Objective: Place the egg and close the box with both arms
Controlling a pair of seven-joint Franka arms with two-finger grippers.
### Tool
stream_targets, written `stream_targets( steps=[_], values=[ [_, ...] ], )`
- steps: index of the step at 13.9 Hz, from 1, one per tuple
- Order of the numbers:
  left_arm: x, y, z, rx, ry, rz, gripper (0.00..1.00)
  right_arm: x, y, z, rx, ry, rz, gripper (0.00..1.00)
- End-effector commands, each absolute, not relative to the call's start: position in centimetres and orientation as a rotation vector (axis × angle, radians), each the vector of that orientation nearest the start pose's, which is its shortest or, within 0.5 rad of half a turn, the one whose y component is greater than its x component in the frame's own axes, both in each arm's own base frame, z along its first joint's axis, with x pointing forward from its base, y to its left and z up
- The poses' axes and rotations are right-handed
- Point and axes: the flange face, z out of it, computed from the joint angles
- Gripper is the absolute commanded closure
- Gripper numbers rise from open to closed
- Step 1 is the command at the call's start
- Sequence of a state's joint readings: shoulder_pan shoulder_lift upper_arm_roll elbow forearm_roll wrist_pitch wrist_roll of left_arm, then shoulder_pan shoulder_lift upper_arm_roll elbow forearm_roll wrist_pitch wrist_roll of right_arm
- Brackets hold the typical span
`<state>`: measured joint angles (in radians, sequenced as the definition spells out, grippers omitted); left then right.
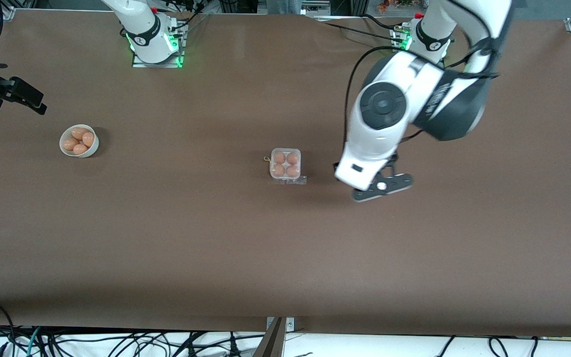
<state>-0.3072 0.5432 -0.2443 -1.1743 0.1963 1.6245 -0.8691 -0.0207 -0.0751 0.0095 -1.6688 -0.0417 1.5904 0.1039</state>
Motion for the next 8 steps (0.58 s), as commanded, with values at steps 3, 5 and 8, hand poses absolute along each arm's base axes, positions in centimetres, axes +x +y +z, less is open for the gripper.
stream_targets(
  steps=[3, 5, 8],
  values=[
    [65.0, -23.3, 51.9, -2.976, -0.481, 0.024, 0.01, 53.3, -0.7, 62.5, -3.177, 0.162, -0.015, 0.0],
    [65.4, -18.2, 56.0, -3.003, -0.35, 0.025, 0.01, 53.3, -0.7, 62.5, -3.177, 0.162, -0.015, 0.0],
    [64.1, -11.1, 59.7, -3.008, -0.093, 0.04, 0.0, 53.2, -0.6, 62.5, -3.177, 0.16, -0.015, 0.0]
  ],
)
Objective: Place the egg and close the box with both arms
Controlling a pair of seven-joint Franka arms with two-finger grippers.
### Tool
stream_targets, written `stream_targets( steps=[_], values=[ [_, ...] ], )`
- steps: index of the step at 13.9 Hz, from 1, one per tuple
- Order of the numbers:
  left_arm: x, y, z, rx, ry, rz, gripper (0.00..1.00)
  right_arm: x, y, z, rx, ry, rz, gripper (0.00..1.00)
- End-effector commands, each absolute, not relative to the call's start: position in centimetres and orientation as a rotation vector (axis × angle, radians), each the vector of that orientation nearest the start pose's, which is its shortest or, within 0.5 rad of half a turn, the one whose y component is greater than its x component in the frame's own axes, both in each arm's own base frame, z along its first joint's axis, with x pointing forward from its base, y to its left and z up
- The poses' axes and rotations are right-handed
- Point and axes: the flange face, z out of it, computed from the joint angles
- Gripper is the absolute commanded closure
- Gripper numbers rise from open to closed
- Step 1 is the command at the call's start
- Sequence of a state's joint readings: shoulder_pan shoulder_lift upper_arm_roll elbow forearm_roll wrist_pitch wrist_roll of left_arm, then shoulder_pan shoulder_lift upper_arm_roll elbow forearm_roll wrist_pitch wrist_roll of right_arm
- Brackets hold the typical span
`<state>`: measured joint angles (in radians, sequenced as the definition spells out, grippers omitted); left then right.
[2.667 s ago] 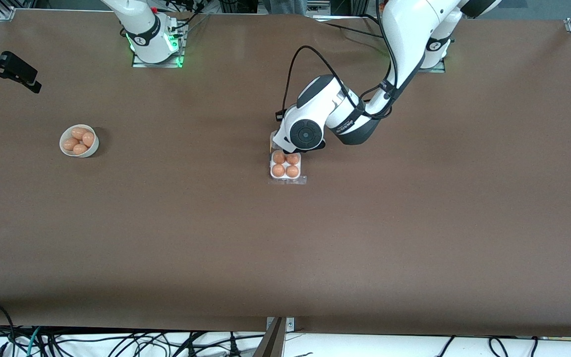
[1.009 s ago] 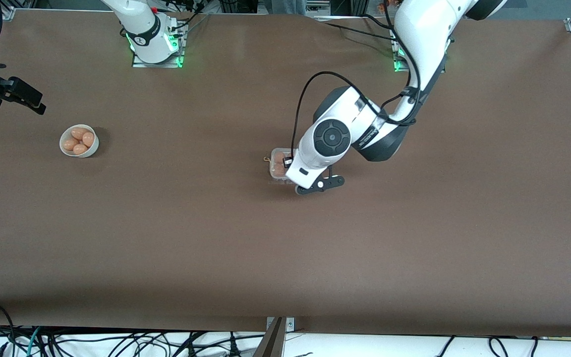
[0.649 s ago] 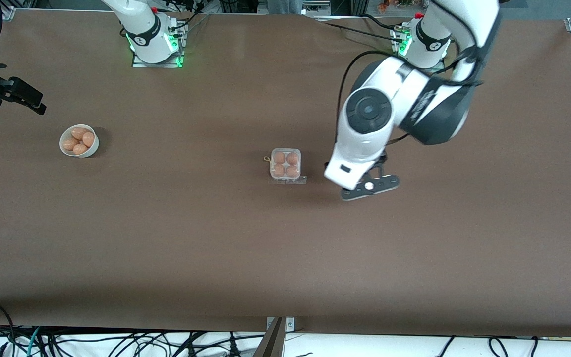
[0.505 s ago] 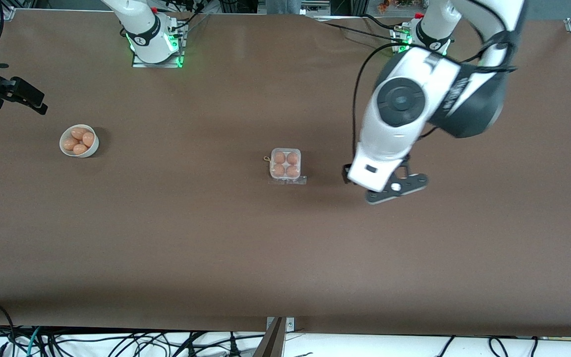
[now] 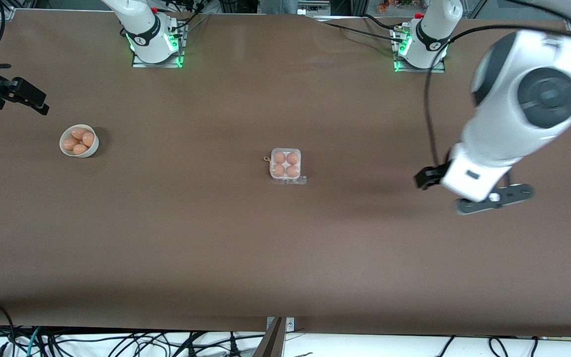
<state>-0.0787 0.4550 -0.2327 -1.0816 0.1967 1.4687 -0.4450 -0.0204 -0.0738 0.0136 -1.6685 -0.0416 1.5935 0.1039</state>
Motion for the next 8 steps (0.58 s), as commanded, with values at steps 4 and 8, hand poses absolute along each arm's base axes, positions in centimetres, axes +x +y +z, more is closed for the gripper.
stream_targets(
  steps=[4, 8],
  values=[
    [61.4, -1.9, 61.0, -3.079, 0.006, 0.093, 0.0, 53.3, -0.6, 62.4, -3.176, 0.16, -0.013, 0.0],
    [58.4, 0.2, 59.9, -3.101, -0.021, 0.009, 0.0, 53.3, -0.7, 62.4, -3.175, 0.162, -0.012, 0.0]
  ],
)
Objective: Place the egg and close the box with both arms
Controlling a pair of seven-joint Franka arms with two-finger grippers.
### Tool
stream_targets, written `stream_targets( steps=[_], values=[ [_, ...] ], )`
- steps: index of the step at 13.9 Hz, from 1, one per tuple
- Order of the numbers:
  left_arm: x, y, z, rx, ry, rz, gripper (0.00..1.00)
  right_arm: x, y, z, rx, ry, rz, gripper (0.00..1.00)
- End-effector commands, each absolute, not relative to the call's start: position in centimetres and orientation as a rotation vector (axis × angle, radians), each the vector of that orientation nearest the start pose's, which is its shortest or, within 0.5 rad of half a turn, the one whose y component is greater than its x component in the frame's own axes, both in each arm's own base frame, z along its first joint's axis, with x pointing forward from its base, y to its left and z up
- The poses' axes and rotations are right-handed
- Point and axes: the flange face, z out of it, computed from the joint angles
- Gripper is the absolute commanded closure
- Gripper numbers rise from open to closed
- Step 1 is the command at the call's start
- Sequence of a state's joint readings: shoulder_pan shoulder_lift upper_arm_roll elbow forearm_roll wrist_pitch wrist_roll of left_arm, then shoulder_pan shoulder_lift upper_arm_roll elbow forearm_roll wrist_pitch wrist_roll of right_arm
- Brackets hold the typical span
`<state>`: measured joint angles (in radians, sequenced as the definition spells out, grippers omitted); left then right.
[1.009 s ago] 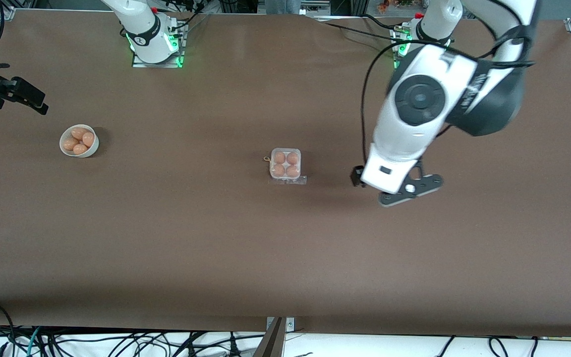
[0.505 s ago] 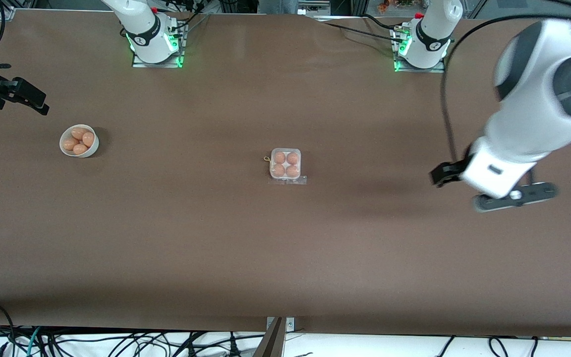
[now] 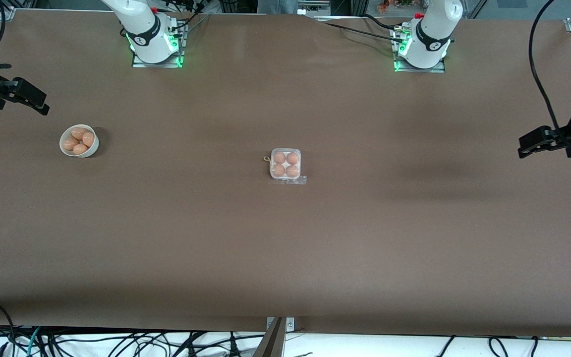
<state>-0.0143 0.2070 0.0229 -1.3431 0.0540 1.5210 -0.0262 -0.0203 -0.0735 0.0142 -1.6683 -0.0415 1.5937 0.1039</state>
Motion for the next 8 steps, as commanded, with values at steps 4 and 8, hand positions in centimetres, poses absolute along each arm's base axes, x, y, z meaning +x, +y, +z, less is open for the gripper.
stream_targets(
  steps=[4, 8],
  values=[
    [57.9, -0.1, 59.1, -3.105, -0.018, 0.013, 0.0, 53.3, -0.7, 62.4, -3.175, 0.162, -0.012, 0.0],
    [57.6, -0.2, 58.5, -3.105, -0.006, 0.045, 0.0, 53.3, -0.7, 62.3, -3.176, 0.162, -0.008, 0.0]
  ],
)
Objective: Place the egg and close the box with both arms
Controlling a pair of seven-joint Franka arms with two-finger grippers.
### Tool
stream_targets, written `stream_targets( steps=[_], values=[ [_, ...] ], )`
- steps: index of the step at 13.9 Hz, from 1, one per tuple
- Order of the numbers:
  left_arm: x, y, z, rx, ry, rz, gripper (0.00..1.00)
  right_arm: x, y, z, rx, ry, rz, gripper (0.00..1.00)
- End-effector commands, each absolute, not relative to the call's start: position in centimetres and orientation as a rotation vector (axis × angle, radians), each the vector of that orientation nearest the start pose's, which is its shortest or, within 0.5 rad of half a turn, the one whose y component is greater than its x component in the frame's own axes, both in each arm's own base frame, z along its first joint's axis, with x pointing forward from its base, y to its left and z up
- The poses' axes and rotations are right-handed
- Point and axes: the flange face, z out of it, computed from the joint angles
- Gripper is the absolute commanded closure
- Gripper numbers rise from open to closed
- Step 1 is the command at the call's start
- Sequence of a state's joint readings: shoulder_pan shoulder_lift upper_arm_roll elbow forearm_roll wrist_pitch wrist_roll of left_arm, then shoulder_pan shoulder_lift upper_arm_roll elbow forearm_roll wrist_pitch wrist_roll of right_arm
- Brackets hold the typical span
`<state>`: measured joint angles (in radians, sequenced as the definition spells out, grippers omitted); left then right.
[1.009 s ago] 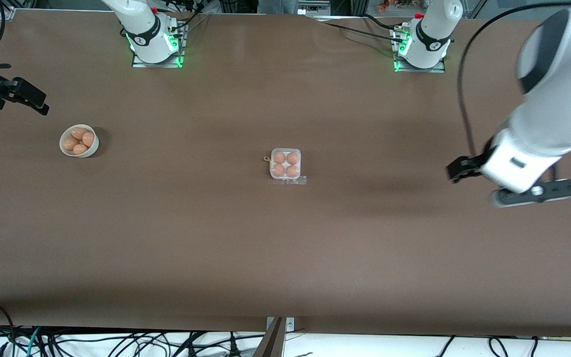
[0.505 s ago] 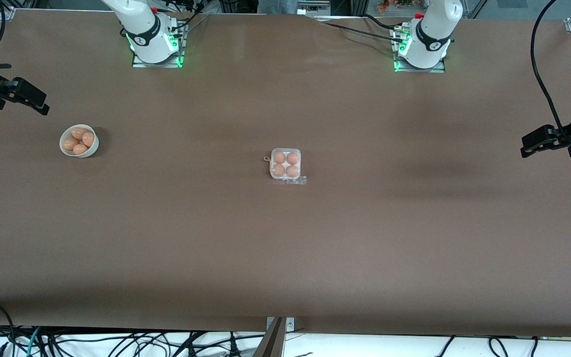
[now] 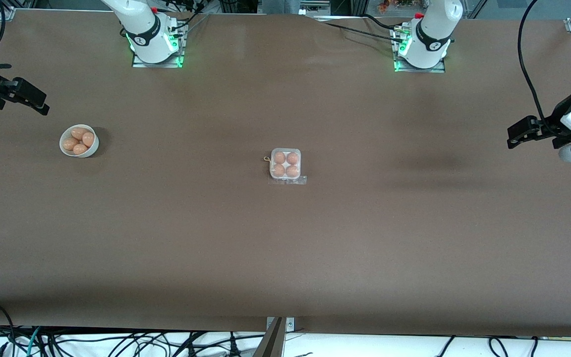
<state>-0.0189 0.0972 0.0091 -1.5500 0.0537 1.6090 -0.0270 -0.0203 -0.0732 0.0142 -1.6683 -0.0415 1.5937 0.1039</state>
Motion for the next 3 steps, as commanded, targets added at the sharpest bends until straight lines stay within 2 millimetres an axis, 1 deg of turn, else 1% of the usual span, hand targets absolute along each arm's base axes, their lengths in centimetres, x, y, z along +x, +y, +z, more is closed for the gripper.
stream_targets(
  steps=[1, 3],
  values=[
    [57.74, -0.19, 58.64, -3.105, -0.008, 0.042, 0.0, 53.33, -0.68, 62.29, -3.176, 0.162, -0.008, 0.0],
    [57.7, -0.49, 58.36, -3.133, -0.011, 0.057, 0.0, 53.34, -0.71, 62.3, -3.17, 0.169, -0.01, 0.0]
  ],
)
